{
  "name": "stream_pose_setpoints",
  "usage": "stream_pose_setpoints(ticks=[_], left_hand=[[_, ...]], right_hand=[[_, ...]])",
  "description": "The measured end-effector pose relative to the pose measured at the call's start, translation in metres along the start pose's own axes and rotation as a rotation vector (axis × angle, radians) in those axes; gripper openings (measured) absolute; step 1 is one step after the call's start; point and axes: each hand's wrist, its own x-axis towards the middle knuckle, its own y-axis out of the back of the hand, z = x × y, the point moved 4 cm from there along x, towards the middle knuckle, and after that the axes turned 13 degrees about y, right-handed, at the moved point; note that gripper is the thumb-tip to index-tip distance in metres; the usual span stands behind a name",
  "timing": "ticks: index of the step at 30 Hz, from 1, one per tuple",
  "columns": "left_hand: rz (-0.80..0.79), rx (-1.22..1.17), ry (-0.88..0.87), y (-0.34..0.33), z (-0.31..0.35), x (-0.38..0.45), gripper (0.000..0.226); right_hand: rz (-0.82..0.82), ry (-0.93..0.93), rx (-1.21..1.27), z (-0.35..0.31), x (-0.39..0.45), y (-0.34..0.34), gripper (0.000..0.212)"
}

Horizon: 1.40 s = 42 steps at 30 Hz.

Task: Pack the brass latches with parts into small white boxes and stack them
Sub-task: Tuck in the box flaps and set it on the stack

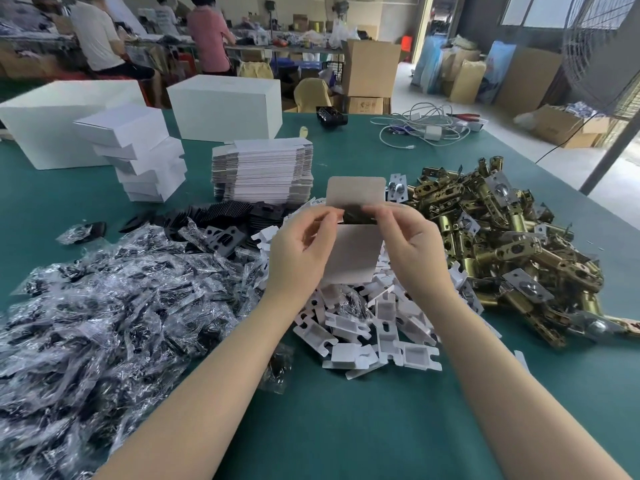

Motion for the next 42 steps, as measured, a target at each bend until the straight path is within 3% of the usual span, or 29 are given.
stream_pose_setpoints(ticks=[4, 7, 11, 16, 20, 25, 28, 32, 38, 42], left_hand=[[-0.069, -0.066, 0.089, 0.004, 0.005, 0.009, 0.022], [-0.072, -0.143, 0.160, 0.002, 0.006, 0.010, 0.025], [-0.111, -0.102, 0.131, 0.004, 0.005, 0.012, 0.044], [-0.167, 0.011, -0.009, 0.009, 0.002, 0.013, 0.017], [-0.188, 0.147, -0.079, 0.018, 0.003, 0.012, 0.020], [-0.217, 0.125, -0.092, 0.017, 0.005, 0.009, 0.016], [-0.195, 0.110, -0.091, 0.013, 0.007, 0.008, 0.013], [-0.185, 0.117, -0.085, 0.014, 0.006, 0.010, 0.016], [-0.219, 0.165, -0.103, 0.016, 0.004, 0.011, 0.030], [-0.177, 0.135, -0.087, 0.014, 0.009, 0.011, 0.025]], right_hand=[[0.085, -0.157, 0.284, 0.013, 0.004, -0.001, 0.025], [0.088, -0.245, 0.377, 0.021, 0.007, -0.004, 0.041], [0.005, -0.186, 0.344, 0.017, 0.011, -0.008, 0.035], [-0.014, -0.120, 0.312, 0.014, 0.003, -0.003, 0.024], [-0.081, -0.146, 0.282, 0.014, -0.006, -0.003, 0.017], [-0.054, -0.088, 0.196, 0.009, -0.008, -0.002, 0.028], [-0.064, 0.001, 0.010, 0.009, -0.007, -0.001, 0.020], [-0.026, -0.007, 0.082, 0.013, -0.006, -0.002, 0.025], [-0.098, 0.104, -0.032, 0.013, -0.006, 0.000, 0.028], [-0.011, 0.005, 0.107, 0.010, -0.004, 0.000, 0.024]])
